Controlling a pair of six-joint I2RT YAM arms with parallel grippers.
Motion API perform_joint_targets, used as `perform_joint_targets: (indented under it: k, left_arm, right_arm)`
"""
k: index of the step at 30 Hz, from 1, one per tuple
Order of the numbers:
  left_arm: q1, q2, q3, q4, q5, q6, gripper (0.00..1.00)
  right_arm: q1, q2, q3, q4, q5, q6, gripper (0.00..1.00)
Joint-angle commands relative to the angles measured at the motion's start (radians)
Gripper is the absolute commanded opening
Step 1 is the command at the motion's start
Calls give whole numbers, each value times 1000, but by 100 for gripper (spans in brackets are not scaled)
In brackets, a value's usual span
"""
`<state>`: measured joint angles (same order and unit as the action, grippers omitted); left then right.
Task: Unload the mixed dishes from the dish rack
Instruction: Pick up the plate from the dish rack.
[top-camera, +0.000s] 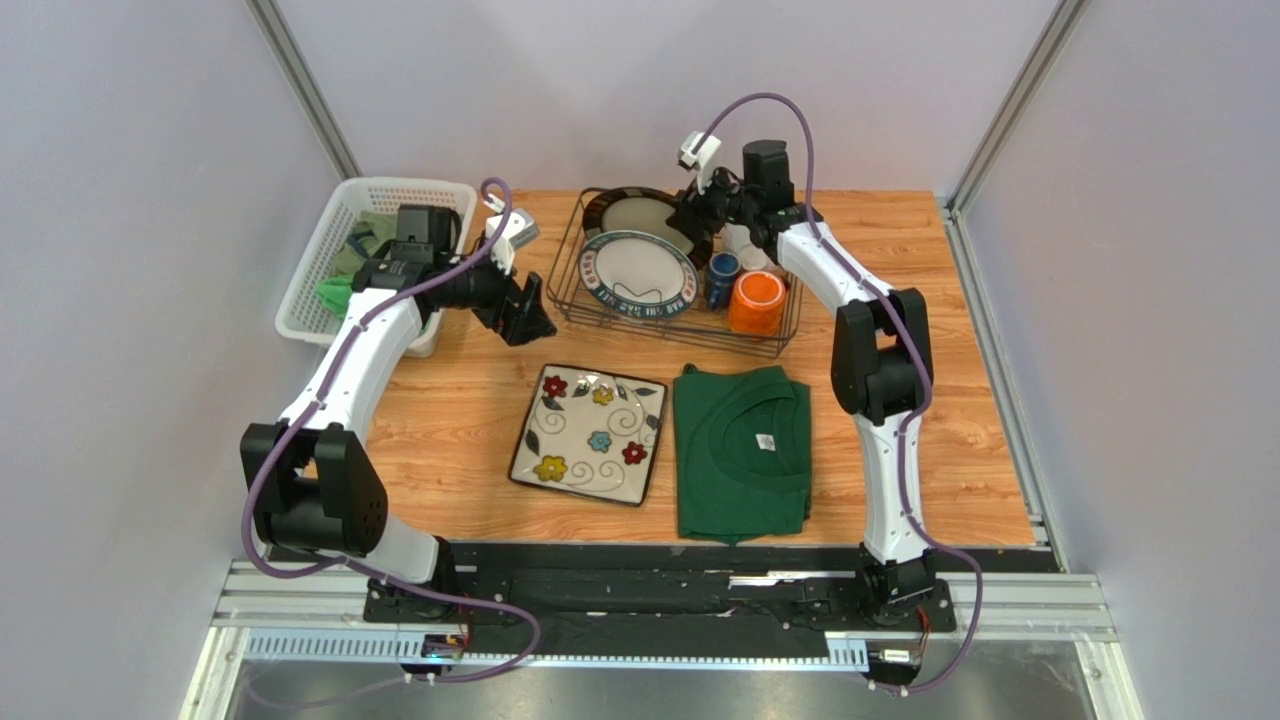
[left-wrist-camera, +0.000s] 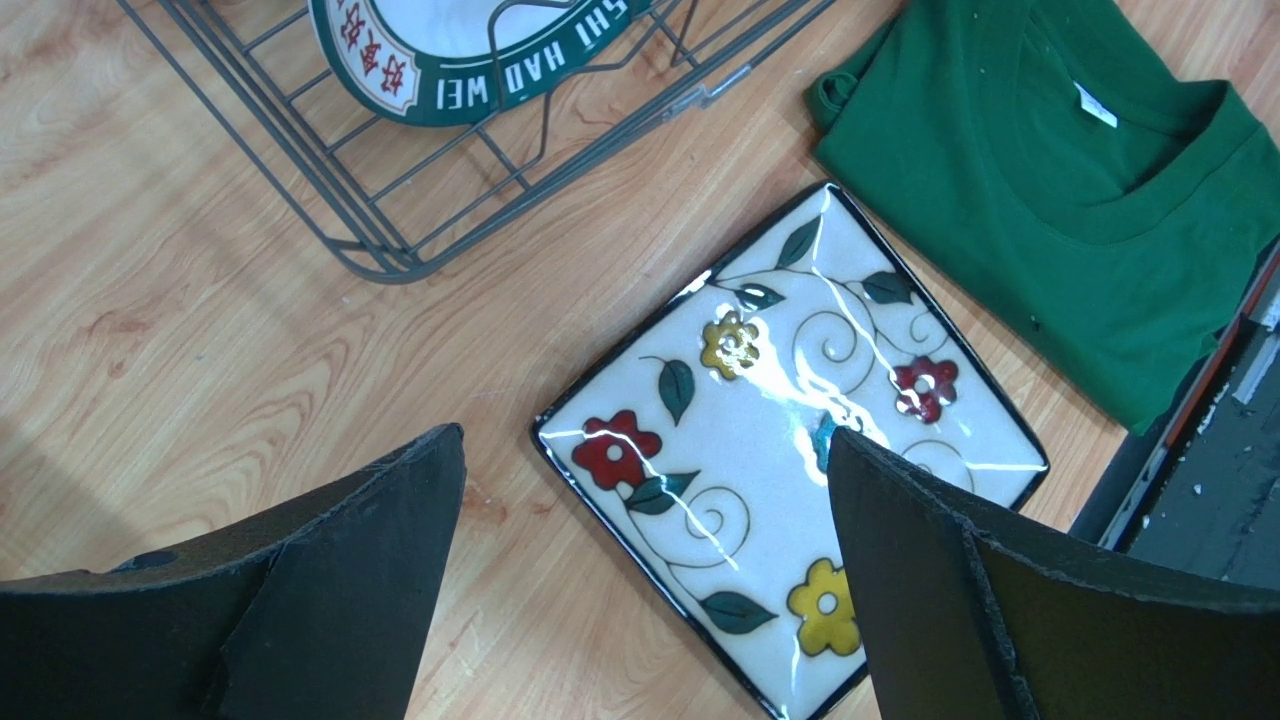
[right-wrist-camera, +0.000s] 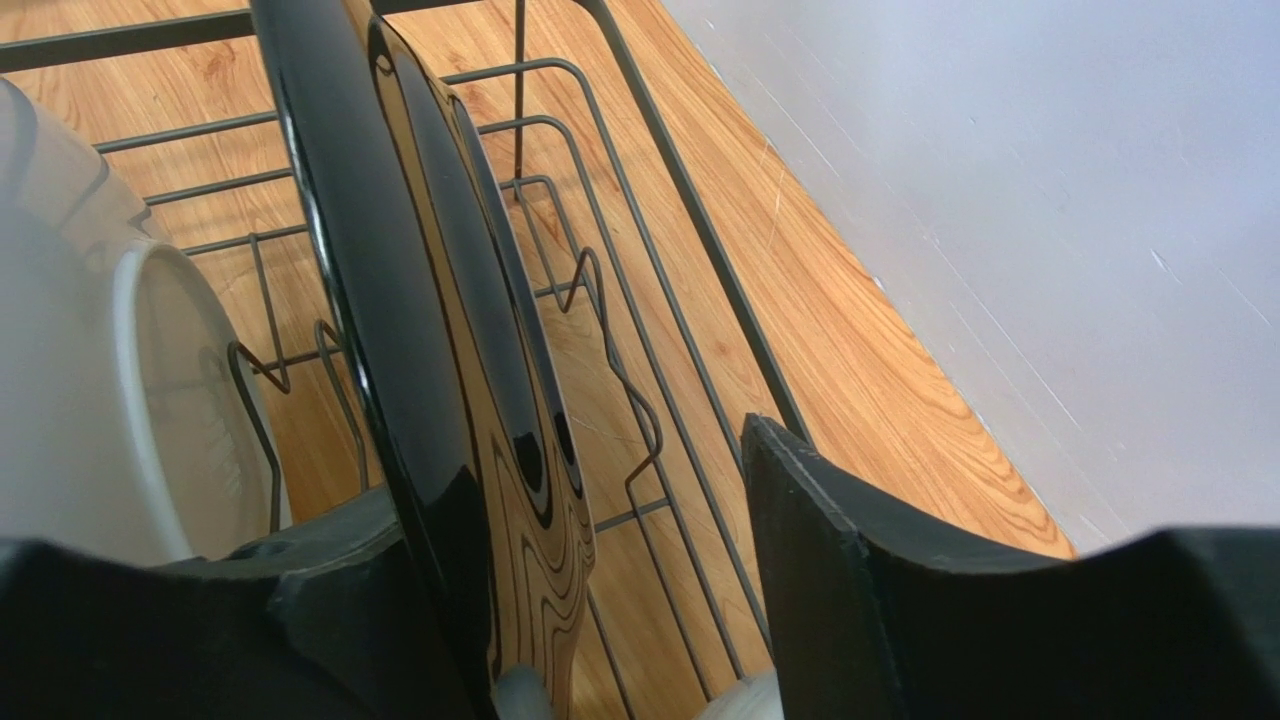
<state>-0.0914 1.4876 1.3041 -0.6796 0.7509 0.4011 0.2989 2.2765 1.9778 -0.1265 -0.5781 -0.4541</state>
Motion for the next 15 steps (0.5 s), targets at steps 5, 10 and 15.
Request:
perform_joint_targets:
  k: [5, 10, 15]
  left_arm:
    - [-4, 3, 27, 14, 33, 35, 98]
    - [-4, 3, 15, 18, 34, 39, 98]
    - [-4, -10, 11, 17, 41, 42, 98]
  right_arm:
    - [16, 11, 42, -7, -14, -18, 49]
    - [20, -6, 29, -16, -11, -23, 36]
    - [22, -38, -2, -19, 1, -31, 28]
